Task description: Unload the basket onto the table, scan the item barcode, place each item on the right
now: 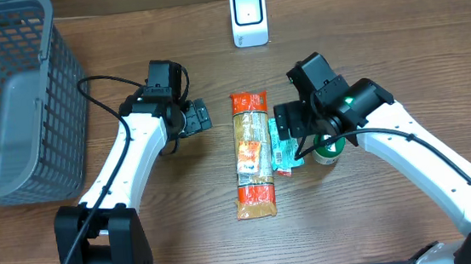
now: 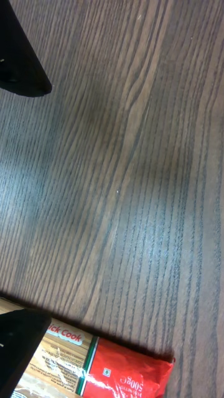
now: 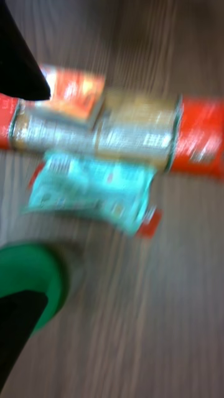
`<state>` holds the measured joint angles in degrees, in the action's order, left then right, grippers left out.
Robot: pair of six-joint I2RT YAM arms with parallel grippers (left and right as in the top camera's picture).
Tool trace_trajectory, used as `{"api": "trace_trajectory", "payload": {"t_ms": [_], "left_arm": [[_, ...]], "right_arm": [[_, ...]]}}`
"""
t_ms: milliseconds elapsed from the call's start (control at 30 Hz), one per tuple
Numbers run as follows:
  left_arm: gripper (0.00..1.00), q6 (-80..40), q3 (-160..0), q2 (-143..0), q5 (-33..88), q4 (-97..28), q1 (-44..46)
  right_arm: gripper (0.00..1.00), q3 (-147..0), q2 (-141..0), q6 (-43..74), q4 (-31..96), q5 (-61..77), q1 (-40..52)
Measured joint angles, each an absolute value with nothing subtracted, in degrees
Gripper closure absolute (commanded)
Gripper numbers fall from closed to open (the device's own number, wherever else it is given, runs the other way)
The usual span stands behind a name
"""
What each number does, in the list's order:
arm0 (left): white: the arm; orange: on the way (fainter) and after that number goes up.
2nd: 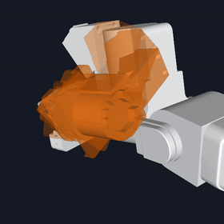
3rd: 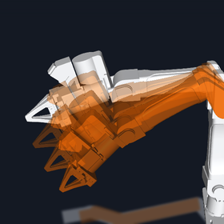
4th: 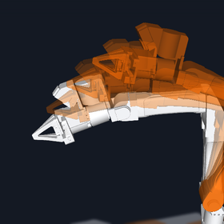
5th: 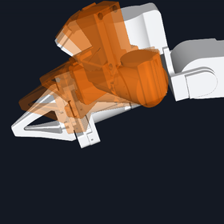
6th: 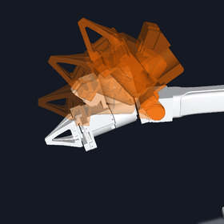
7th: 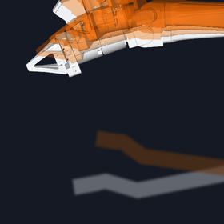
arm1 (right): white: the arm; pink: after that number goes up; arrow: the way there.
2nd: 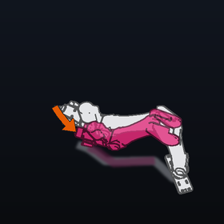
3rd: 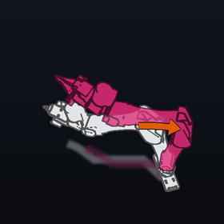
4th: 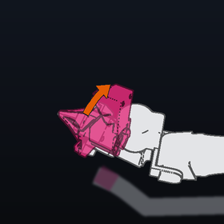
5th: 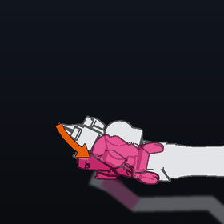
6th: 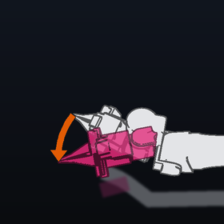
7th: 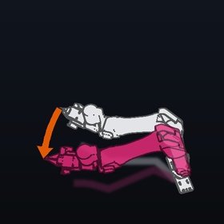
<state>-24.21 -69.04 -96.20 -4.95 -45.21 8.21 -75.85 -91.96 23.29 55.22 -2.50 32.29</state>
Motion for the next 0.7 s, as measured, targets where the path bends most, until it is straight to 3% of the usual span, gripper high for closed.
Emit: {"api": "trace_trajectory", "payload": {"t_ms": [267,533,700], "left_arm": [[0.00,-24.21,-69.04,-96.20,-4.95,-45.21,8.21],[0.00,-24.21,-69.04,-96.20,-4.95,-45.21,8.21],[0.00,-24.21,-69.04,-96.20,-4.97,-45.23,8.21]], "right_arm": [[0.00,-75.83,-91.98,35.46,61.04,-12.97,32.27],[0.00,-75.13,-91.98,37.60,63.99,-15.00,32.27],[0.00,-71.44,-91.98,35.42,59.16,-13.52,32.27]]}}
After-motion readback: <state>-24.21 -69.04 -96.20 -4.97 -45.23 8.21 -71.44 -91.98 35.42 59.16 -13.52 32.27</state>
